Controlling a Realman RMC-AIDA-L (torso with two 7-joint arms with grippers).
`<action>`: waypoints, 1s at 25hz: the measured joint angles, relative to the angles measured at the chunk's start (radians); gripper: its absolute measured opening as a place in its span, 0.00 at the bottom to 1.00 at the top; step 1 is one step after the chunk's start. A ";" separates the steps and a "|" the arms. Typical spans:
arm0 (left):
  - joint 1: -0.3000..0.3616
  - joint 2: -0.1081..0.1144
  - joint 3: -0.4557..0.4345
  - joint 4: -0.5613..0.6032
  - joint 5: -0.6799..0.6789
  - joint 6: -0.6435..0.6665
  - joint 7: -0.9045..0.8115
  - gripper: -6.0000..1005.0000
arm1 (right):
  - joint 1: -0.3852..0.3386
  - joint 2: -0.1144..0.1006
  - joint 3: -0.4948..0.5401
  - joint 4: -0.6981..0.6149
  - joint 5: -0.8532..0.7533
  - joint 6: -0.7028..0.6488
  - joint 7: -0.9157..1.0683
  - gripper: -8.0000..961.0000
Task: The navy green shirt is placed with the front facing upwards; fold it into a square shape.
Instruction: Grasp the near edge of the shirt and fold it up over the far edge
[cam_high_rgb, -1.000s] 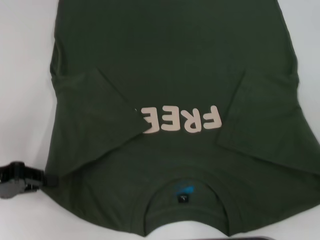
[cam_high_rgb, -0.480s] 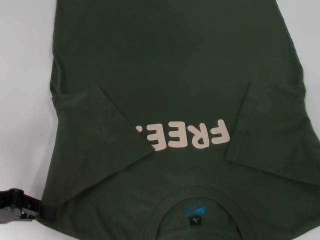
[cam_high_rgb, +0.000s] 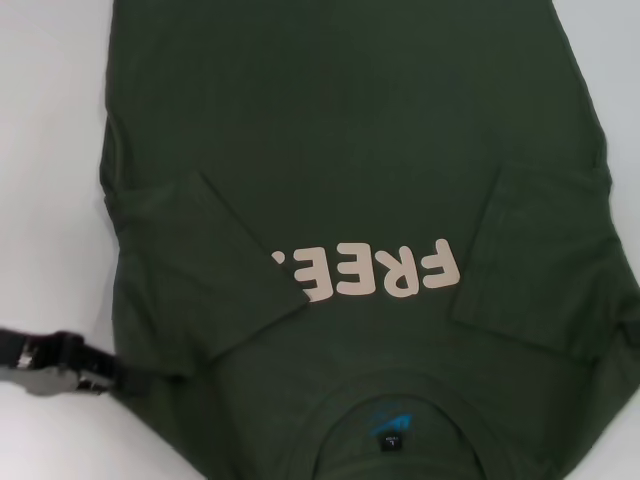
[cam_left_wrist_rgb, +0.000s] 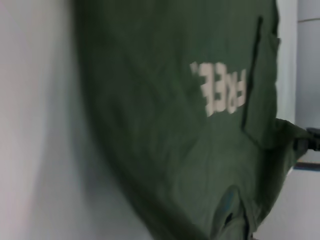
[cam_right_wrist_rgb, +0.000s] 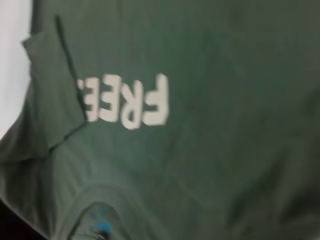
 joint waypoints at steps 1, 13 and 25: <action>-0.018 -0.005 -0.002 0.001 0.000 0.000 -0.002 0.06 | 0.013 0.002 0.000 0.001 0.002 0.000 0.000 0.03; -0.229 0.007 -0.080 -0.006 -0.002 -0.142 -0.084 0.06 | 0.162 -0.019 0.009 -0.002 0.112 0.067 0.074 0.03; -0.339 -0.043 -0.075 -0.020 -0.100 -0.454 -0.107 0.06 | 0.273 0.005 -0.002 -0.003 0.241 0.213 0.137 0.03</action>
